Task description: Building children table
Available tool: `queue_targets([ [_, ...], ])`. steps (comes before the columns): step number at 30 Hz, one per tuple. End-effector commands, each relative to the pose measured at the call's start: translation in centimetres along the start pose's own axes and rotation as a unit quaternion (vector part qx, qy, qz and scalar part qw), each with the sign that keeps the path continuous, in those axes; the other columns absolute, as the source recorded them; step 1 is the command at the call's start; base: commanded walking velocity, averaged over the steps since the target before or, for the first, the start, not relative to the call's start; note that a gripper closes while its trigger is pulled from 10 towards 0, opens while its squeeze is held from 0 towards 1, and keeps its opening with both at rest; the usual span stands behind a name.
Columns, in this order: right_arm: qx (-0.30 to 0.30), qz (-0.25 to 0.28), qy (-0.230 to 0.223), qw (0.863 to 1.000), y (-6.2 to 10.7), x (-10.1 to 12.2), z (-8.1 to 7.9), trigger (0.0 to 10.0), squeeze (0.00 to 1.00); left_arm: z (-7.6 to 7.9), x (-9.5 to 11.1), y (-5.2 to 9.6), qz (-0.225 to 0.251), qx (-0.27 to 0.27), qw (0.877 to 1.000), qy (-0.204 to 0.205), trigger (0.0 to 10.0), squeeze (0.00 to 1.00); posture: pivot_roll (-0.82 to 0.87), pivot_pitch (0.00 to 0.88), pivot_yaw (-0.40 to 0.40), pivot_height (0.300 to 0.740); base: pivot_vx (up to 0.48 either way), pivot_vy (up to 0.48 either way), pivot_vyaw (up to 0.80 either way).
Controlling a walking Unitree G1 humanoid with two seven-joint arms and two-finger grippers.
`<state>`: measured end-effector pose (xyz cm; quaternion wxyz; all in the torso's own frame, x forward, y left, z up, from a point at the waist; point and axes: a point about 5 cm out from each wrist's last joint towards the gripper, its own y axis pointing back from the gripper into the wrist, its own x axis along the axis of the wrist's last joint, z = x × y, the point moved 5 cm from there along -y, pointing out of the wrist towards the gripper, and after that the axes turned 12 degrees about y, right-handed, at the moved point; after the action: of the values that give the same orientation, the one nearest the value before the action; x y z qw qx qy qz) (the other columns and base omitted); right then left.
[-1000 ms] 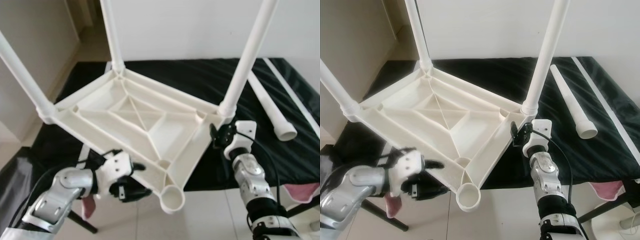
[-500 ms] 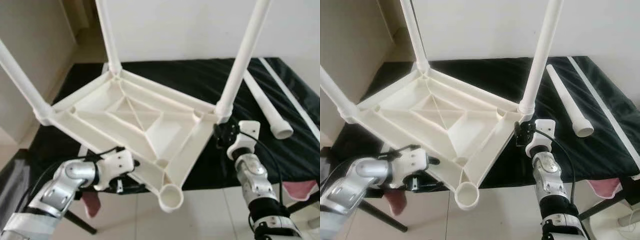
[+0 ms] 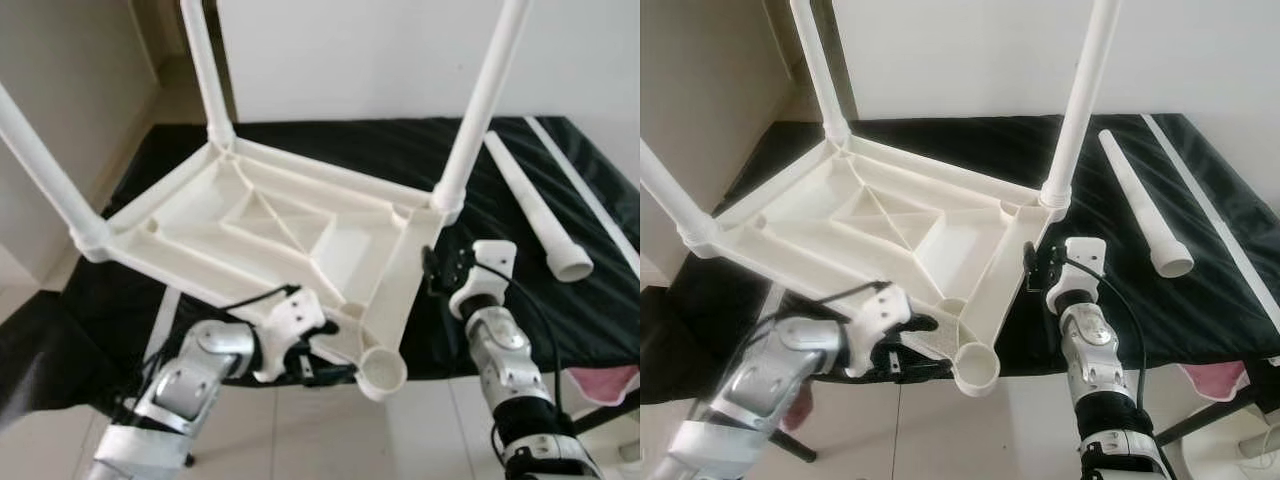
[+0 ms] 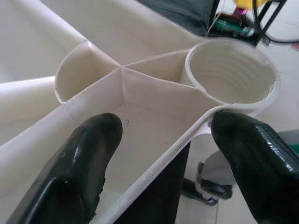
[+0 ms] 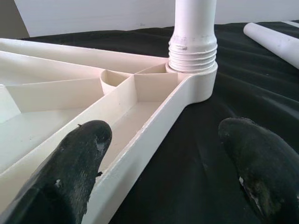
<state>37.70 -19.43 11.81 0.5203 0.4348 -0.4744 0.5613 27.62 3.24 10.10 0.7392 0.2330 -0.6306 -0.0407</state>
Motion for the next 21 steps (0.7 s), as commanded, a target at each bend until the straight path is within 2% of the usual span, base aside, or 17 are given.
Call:
queue_targets([
  [1, -0.004, -0.011, -0.007, 1.000, 0.3, -0.5, 0.1, 10.0, 0.00, -3.5, -0.5, 0.3, 0.014, 0.179, 0.984, 0.006, 10.0, 0.00, -0.02, 0.017, 0.026, 0.740, 0.000, 0.000, 0.00],
  [5, -0.007, -0.009, -0.009, 1.000, 0.2, -0.4, 0.0, 10.0, 0.00, -4.3, 0.1, -0.6, 0.013, 0.204, 0.979, -0.001, 10.0, 0.00, -0.03, 0.008, 0.030, 0.740, 0.000, 0.000, 0.00],
  [11, -0.009, -0.007, -0.011, 1.000, 0.2, -0.2, -0.1, 10.0, 0.00, -5.3, 0.5, -0.9, 0.016, 0.237, 0.971, -0.003, 10.0, 0.00, -0.03, 0.006, 0.032, 0.740, 0.000, 0.000, 0.00],
  [12, -0.010, -0.006, -0.012, 1.000, 0.1, -0.2, -0.1, 10.0, 0.00, -6.0, 0.8, -1.0, 0.029, 0.259, 0.965, 0.017, 10.0, 0.00, -0.03, 0.005, 0.033, 0.740, 0.000, 0.000, 0.00],
  [13, -0.010, -0.006, -0.012, 1.000, 0.1, -0.2, -0.1, 10.0, 0.00, -6.0, 0.8, -1.0, 0.029, 0.259, 0.965, 0.017, 10.0, 0.00, -0.03, 0.005, 0.033, 0.740, 0.000, 0.000, 0.00],
  [14, -0.013, -0.005, -0.015, 1.000, 0.1, -0.1, -0.1, 10.0, 0.00, -7.2, 1.4, -1.1, 0.046, 0.294, 0.954, 0.047, 10.0, 0.00, -0.03, 0.009, 0.032, 0.740, 0.000, 0.000, 0.00],
  [15, -0.015, -0.005, -0.017, 1.000, 0.1, -0.1, -0.1, 10.0, 0.00, -7.6, 1.6, -1.0, 0.048, 0.308, 0.949, 0.048, 10.0, 0.00, -0.03, 0.011, 0.033, 0.740, 0.000, 0.000, 0.00],
  [18, -0.016, -0.005, -0.017, 1.000, 0.1, -0.1, -0.1, 10.0, 0.00, -7.8, 1.7, -1.0, 0.049, 0.316, 0.946, 0.045, 10.0, 0.00, -0.03, 0.011, 0.033, 0.740, 0.000, 0.000, 0.00],
  [20, -0.019, -0.005, -0.019, 1.000, 0.1, -0.1, -0.1, 10.0, 0.00, -9.3, 2.0, -0.3, 0.054, 0.357, 0.931, 0.057, 10.0, 0.00, -0.03, 0.017, 0.034, 0.740, 0.000, 0.000, 0.00],
  [21, -0.020, -0.005, -0.019, 1.000, 0.2, -0.1, 0.0, 10.0, 0.00, -9.9, 2.3, 0.0, 0.053, 0.374, 0.925, 0.050, 10.0, 0.00, -0.03, 0.018, 0.034, 0.740, 0.000, 0.000, 0.00],
])
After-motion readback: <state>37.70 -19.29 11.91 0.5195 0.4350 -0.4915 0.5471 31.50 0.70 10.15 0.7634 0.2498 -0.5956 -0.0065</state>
